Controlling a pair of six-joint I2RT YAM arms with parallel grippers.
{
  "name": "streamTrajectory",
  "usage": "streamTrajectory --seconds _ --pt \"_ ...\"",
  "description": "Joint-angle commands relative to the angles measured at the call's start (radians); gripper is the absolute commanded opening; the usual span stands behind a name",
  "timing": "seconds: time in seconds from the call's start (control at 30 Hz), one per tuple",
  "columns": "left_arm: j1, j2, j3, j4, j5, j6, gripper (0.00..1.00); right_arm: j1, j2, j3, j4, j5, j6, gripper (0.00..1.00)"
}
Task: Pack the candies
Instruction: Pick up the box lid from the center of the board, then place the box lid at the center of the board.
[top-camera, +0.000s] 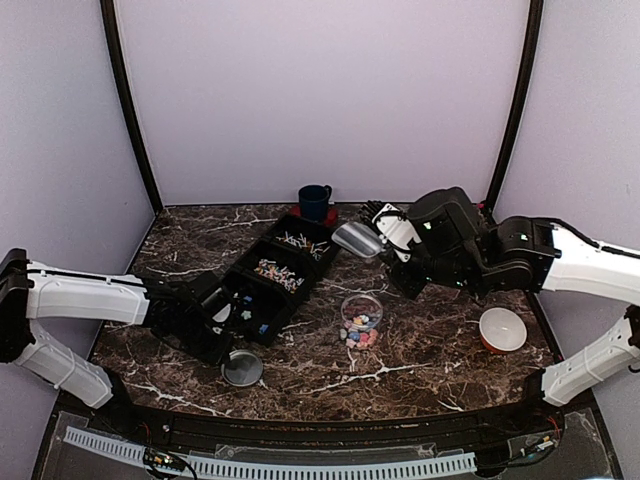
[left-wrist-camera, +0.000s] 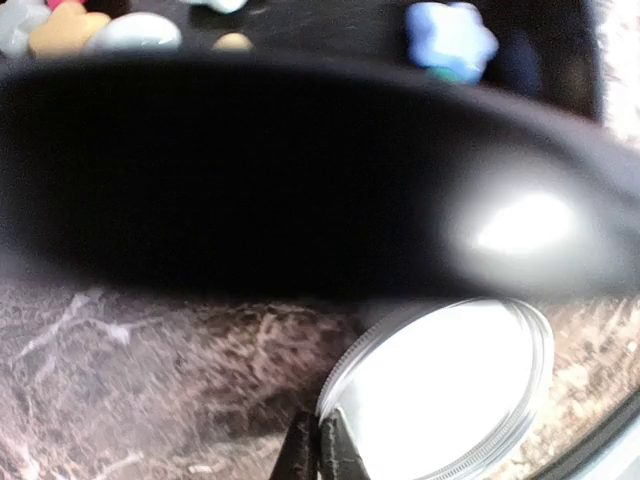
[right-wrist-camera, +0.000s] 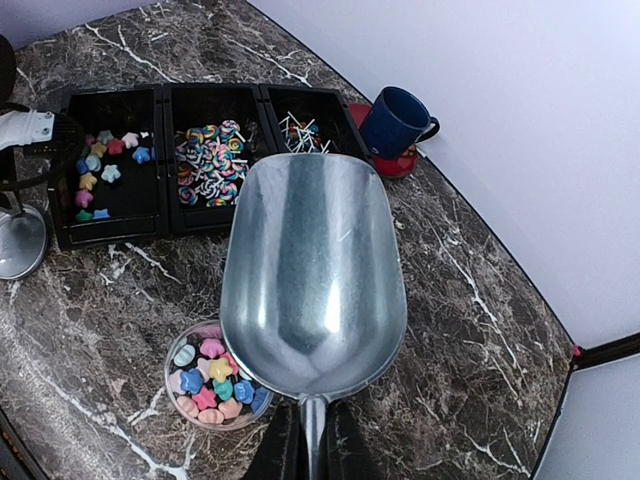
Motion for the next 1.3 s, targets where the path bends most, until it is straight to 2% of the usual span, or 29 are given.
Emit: streamTrajectory --seconds 0.0,0.2,0.37,0.57,0.73,0.9,1.07,1.17,1.27 --pt "-0.023 -0.068 0.044 -0.067 0.035 -0.020 0.00 -0.012 -0.033 0.015 0.028 0.045 0.011 0.00" --pt "-0.045 -0.076 0.178 -0.130 0.028 0.004 0.00 -0.030 -0.058 0.004 0.038 0.092 0.032 0.00" --pt "-0.045 -0.017 0.344 -0.146 -0.037 0.084 0.00 -0.052 -0.080 -0.001 0.044 0.138 0.060 0.00" --pt "-0.037 0.219 0.620 -0.157 -0.077 0.214 0.00 -0.077 -0.111 -0.019 0.045 0.182 0.094 0.00" --pt "0.012 0.420 0.846 -0.131 0.006 0.276 0.00 -0.120 -0.152 -0.054 0.043 0.202 0.150 0.00" --pt "0.031 0.646 1.183 -0.212 0.049 0.330 0.00 -0.164 -0.192 -0.114 0.043 0.209 0.193 0.00" --pt "0.034 0.833 1.433 -0.251 0.102 0.339 0.00 -0.193 -0.217 -0.153 0.048 0.222 0.223 0.00" --pt "0.036 0.933 1.536 -0.258 0.117 0.332 0.00 -0.200 -0.227 -0.167 0.056 0.223 0.231 0.00" --pt "0.035 0.984 1.576 -0.225 0.142 0.314 0.00 -0.202 -0.232 -0.177 0.059 0.222 0.235 0.00"
